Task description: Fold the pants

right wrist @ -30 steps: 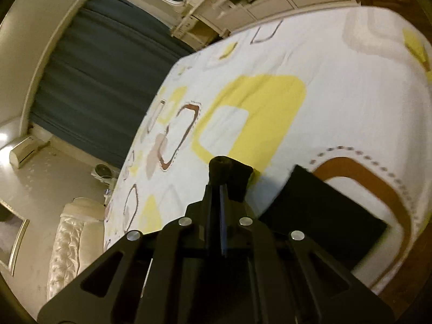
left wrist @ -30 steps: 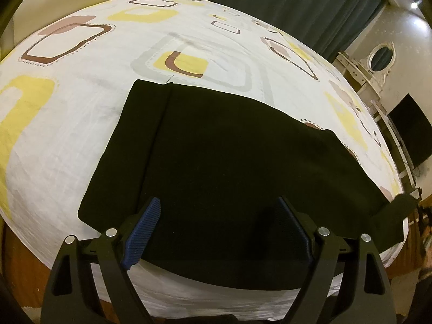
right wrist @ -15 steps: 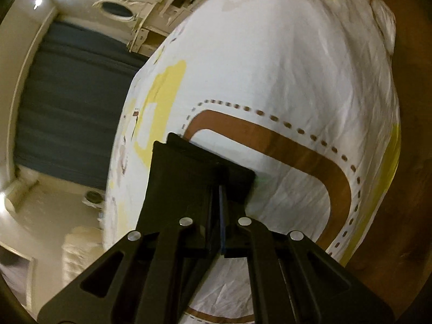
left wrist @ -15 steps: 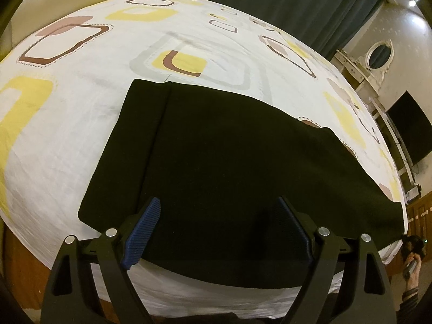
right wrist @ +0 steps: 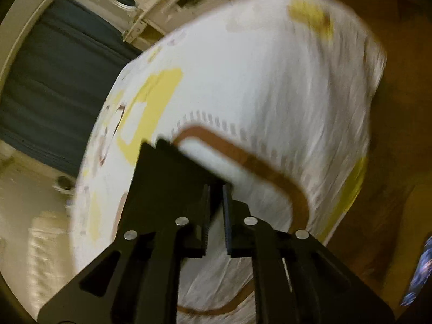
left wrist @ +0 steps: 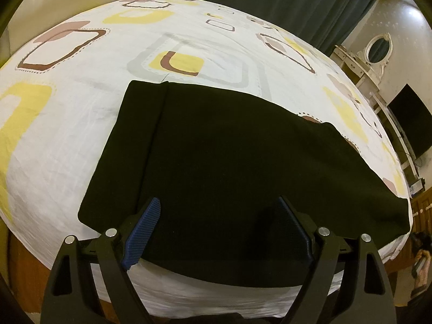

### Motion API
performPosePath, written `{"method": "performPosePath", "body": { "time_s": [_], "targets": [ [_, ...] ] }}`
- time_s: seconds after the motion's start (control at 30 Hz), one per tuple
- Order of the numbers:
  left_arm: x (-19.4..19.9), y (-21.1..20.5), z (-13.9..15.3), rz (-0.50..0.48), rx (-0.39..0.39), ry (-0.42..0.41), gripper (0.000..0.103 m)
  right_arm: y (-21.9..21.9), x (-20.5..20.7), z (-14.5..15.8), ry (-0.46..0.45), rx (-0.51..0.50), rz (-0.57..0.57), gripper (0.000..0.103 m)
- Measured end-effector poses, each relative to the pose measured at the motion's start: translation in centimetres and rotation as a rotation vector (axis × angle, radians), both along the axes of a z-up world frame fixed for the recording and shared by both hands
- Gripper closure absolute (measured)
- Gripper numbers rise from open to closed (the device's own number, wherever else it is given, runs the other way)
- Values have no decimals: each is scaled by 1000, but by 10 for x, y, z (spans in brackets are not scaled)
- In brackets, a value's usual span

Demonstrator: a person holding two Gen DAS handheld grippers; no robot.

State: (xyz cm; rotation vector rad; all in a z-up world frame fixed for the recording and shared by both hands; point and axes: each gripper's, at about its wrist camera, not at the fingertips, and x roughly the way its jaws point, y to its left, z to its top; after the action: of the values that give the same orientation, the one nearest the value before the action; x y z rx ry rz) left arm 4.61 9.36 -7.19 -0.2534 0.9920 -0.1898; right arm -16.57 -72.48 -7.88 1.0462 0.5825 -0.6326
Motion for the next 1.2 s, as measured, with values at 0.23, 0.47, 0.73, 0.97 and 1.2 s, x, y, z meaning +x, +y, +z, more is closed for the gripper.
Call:
{"method": "performPosePath", "body": {
  "time_s": [0.23,0.47,0.73,0.97,1.2],
  "targets": [
    [0,-3,0,5,14,1,16,-30,102,18,31,-80,247,55],
    [0,-8,-2,13,47,-6,14,-32,163,-5,186,-149,425,57],
    [-2,-11,-4,0,73,-22,13,-20,134,43,18,-314,413,96],
    [-1,-13,-5,3,78,-29,13,-72,87,-5,105,-201,155,103],
    [-2,-14,-5,11,79,-32,12,-59,97,-9,28,-86,306,85]
  ]
}}
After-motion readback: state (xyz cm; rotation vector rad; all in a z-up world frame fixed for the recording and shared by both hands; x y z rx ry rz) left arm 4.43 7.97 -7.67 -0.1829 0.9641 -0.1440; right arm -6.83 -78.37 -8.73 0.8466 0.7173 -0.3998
